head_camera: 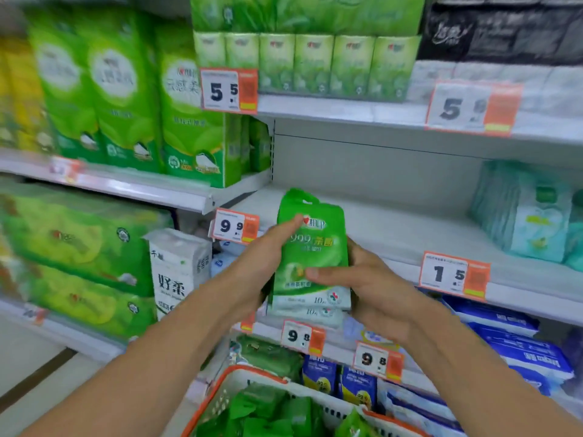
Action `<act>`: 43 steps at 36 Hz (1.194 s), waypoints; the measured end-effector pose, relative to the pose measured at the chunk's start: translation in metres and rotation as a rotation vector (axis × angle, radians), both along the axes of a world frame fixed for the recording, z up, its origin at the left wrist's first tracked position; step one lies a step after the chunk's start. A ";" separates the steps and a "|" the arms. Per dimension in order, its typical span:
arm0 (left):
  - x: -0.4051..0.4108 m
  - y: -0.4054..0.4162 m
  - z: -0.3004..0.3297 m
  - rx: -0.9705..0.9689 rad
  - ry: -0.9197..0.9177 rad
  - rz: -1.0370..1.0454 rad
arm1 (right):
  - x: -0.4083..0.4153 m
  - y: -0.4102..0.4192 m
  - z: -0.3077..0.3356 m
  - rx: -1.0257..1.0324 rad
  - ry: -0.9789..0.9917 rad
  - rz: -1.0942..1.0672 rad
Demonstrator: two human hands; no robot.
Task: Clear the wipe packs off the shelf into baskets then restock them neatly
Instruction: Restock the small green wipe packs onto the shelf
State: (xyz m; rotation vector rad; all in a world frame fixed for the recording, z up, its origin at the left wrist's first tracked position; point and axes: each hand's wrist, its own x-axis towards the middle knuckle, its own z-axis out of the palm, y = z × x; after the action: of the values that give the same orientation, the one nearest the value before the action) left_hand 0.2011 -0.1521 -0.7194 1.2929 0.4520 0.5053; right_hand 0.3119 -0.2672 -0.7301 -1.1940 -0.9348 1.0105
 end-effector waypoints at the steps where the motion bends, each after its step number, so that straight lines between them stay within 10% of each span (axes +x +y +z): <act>1: 0.004 0.013 0.011 0.099 -0.016 0.050 | 0.007 0.016 0.014 -0.002 0.019 -0.016; 6: 0.022 0.105 0.009 1.091 0.204 0.392 | 0.060 0.117 0.070 -0.012 -0.011 -0.174; 13: 0.063 0.158 -0.026 1.714 0.821 0.203 | 0.162 0.252 0.038 -0.088 -0.199 -0.413; 23: 0.062 0.196 -0.030 1.629 0.611 0.078 | 0.233 0.347 -0.009 -0.139 -0.620 -0.550; 43: 0.071 0.219 -0.033 1.517 0.583 -0.069 | 0.234 0.377 -0.008 -0.370 -0.644 -0.463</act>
State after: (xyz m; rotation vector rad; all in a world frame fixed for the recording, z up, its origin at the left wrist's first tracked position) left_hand 0.2722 0.0665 -0.7522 2.9483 0.4876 0.3671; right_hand 0.5464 0.1100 -0.7381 -2.0079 -0.9060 0.4246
